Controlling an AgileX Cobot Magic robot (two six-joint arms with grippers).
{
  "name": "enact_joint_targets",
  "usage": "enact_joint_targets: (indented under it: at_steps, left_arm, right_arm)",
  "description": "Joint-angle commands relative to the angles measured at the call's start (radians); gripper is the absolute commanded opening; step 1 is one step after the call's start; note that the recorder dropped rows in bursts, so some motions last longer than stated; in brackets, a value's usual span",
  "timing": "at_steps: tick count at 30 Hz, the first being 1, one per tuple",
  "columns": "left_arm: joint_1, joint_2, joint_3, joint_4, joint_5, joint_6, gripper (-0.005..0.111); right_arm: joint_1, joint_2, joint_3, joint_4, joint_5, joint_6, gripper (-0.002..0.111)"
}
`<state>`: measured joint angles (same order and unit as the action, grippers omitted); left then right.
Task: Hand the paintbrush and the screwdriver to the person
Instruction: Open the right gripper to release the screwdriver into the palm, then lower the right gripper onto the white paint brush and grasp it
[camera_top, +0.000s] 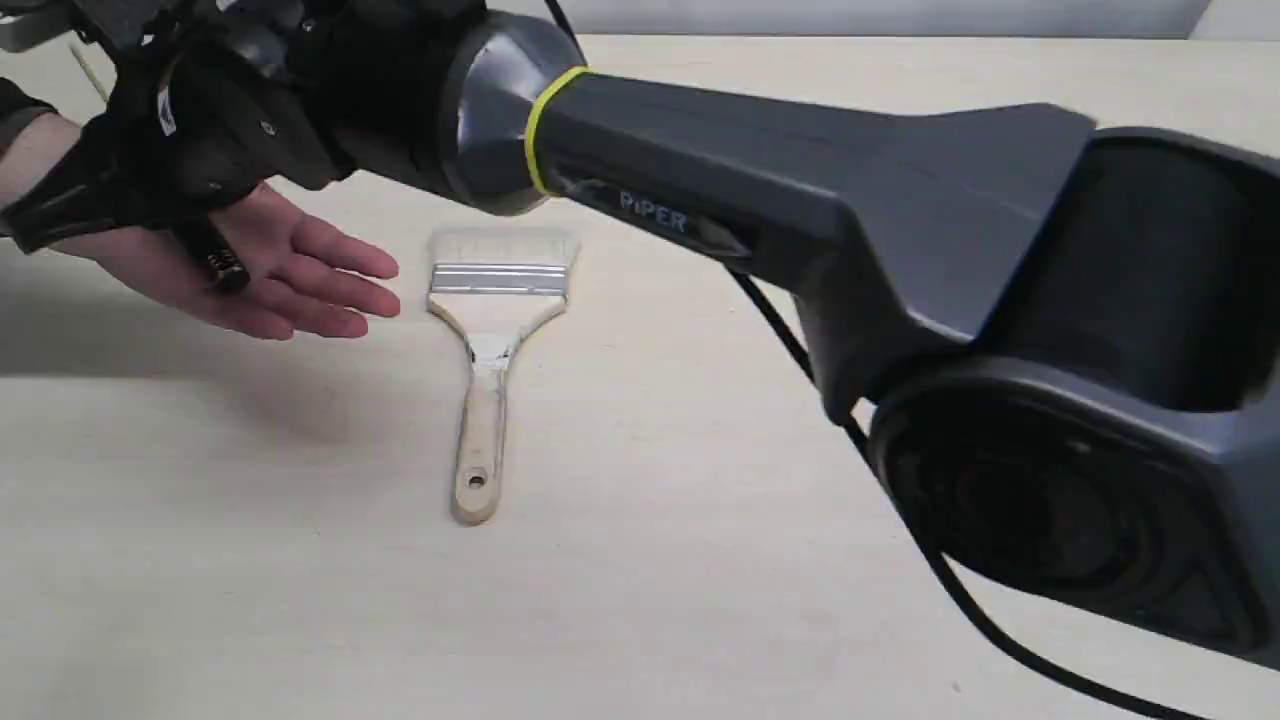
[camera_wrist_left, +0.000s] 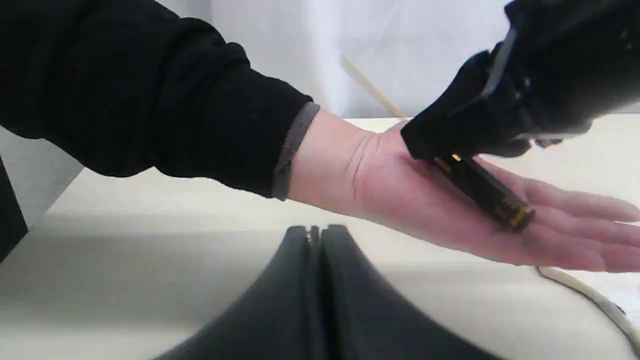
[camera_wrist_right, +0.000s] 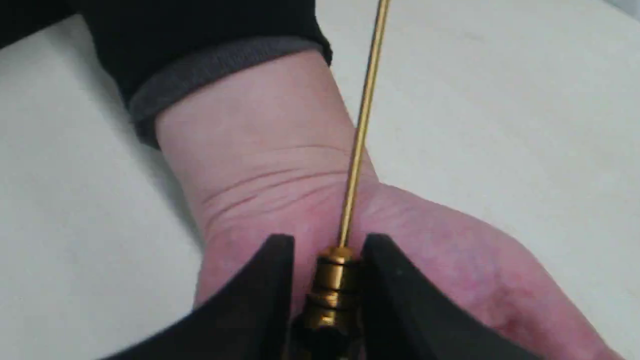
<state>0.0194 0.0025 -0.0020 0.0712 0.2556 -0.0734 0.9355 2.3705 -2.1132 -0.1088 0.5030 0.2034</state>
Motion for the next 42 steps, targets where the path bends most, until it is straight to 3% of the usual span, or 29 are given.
enact_joint_targets:
  at_steps: [1,6,13,21,30,35,42]
  left_arm:
    - [-0.008,-0.002,0.002,0.002,-0.006,-0.002,0.000]
    - [-0.008,-0.002,0.002,0.002,-0.006,-0.002,0.000]
    - [-0.008,-0.002,0.002,-0.004,-0.006,-0.002,0.000]
    - [-0.008,-0.002,0.002,-0.004,-0.006,-0.002,0.000]
    - [-0.008,-0.002,0.002,-0.004,-0.006,-0.002,0.000]
    - [-0.008,-0.002,0.002,-0.004,-0.006,-0.002,0.000]
    - [-0.008,-0.002,0.002,-0.001,-0.006,-0.002,0.000]
  right_arm:
    - [-0.004,0.019,-0.019,-0.011,0.018,-0.010,0.052]
    - [-0.004,0.002,-0.019,-0.011,0.109,-0.010,0.055]
    - [-0.004,-0.083,-0.019,-0.011,0.408,-0.001,0.055]
    - [-0.004,-0.156,-0.019,-0.011,0.714,0.149,0.055]
    - [-0.002,-0.150,-0.001,-0.011,0.718,0.288,0.055]
    - [-0.002,-0.131,-0.001,-0.109,0.718,0.386,0.055]
    - [-0.004,-0.068,-0.001,-0.154,0.718,0.396,0.055]
